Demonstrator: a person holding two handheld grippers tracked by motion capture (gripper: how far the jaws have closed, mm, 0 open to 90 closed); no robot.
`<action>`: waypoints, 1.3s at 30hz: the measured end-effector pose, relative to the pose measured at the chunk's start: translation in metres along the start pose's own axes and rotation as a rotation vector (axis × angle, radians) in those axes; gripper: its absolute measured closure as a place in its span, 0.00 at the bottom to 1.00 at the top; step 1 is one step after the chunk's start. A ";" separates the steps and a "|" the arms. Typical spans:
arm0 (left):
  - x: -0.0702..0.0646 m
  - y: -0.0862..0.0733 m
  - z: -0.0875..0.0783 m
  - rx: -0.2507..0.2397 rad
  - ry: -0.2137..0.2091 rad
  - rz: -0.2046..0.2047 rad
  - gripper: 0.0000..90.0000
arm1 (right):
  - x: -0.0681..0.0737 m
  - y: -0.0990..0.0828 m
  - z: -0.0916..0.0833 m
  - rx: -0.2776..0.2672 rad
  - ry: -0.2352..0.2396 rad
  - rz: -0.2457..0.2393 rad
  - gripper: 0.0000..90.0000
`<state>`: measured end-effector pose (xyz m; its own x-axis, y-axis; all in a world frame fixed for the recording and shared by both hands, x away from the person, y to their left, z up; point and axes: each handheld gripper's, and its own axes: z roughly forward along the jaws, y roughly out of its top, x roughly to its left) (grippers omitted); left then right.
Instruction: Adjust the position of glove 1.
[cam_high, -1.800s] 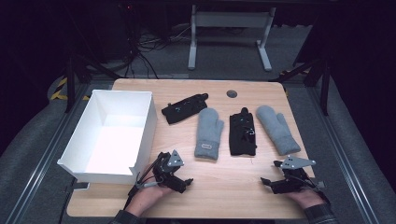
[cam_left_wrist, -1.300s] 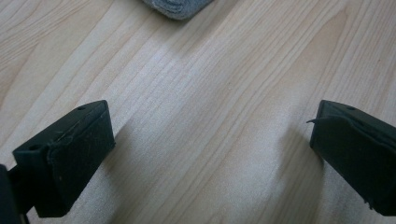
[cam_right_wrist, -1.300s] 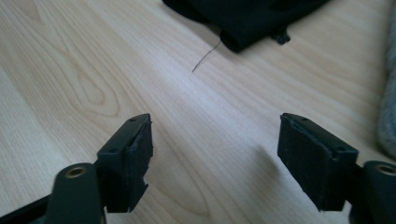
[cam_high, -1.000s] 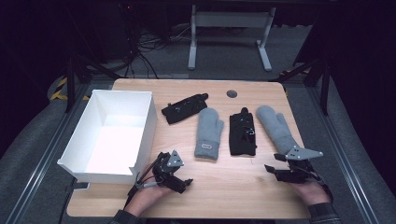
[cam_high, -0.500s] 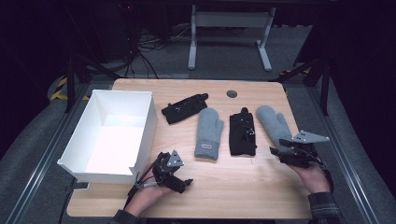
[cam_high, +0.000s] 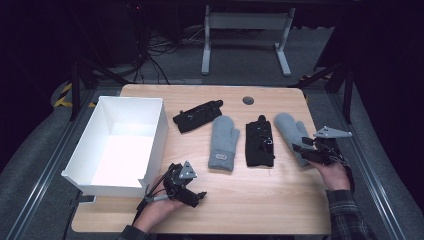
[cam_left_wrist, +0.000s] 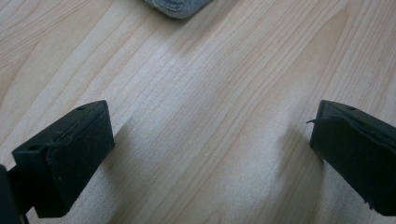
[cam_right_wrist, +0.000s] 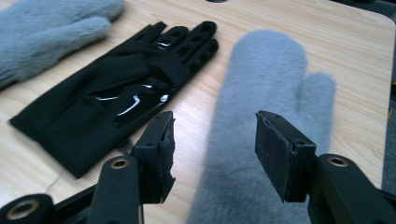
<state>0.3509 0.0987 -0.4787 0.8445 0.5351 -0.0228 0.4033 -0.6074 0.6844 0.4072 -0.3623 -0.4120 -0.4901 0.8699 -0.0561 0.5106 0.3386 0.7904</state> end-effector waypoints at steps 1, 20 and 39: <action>0.000 0.000 0.000 0.000 0.000 0.000 0.00 | -0.003 0.000 0.002 0.004 -0.003 0.006 0.53; 0.000 0.000 0.000 -0.001 0.000 0.000 0.00 | -0.025 -0.009 0.042 0.117 -0.053 0.015 0.66; 0.000 0.000 0.000 -0.003 0.002 -0.002 0.00 | -0.029 -0.011 0.028 0.045 -0.065 0.008 0.97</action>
<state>0.3504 0.0987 -0.4789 0.8430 0.5374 -0.0229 0.4039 -0.6044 0.6866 0.4360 -0.3814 -0.4359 -0.4397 0.8936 -0.0905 0.5463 0.3461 0.7628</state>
